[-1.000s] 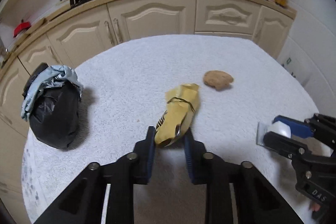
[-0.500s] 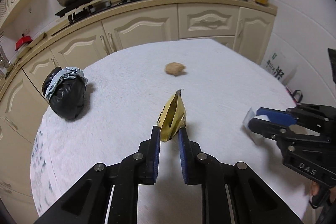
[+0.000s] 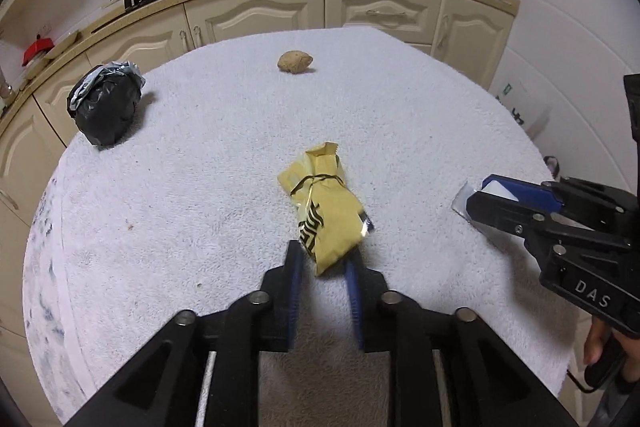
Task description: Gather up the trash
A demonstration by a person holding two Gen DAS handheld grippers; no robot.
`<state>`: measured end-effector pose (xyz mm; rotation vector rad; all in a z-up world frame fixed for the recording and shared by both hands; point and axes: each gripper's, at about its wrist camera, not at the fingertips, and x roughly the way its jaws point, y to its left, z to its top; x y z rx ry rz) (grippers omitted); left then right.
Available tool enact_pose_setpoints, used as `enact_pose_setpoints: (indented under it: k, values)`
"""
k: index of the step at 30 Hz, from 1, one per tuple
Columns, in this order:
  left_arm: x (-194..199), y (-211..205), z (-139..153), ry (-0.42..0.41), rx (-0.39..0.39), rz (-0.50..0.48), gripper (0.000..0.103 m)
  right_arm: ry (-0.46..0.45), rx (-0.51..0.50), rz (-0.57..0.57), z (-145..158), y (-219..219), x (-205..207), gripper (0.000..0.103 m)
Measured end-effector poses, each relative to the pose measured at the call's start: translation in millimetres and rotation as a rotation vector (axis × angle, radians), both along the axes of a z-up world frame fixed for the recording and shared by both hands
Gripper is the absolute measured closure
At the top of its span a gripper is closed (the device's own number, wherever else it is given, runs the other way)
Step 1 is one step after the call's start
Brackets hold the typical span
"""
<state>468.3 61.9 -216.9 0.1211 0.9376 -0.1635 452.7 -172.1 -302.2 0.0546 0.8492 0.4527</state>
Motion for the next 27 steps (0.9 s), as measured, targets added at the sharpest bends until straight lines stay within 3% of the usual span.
enact_pose_setpoints:
  k: [2, 4, 6, 7, 20, 27]
  values:
    - [5, 0, 2, -0.003, -0.003, 0.008, 0.063, 0.001, 0.008, 0.001, -1, -1, 0, 0.079]
    - [8, -3, 0, 0.003, -0.022, 0.019, 0.063, -0.006, 0.010, 0.003, -1, -2, -1, 0.079]
    - [13, -1, -1, 0.006, -0.039, 0.031, 0.067, -0.015, 0.013, 0.000, -2, -3, -2, 0.080]
    - [13, -1, -1, -0.001, -0.043, 0.036, 0.084, -0.021, 0.015, -0.002, -2, -3, -3, 0.080]
    - [-21, -22, 19, -0.108, -0.050, -0.015, 0.088, -0.031, 0.136, -0.018, 10, -33, -18, 0.082]
    - [-38, -31, 10, -0.085, -0.062, -0.014, 0.083, -0.042, 0.153, -0.025, 21, -47, -32, 0.082]
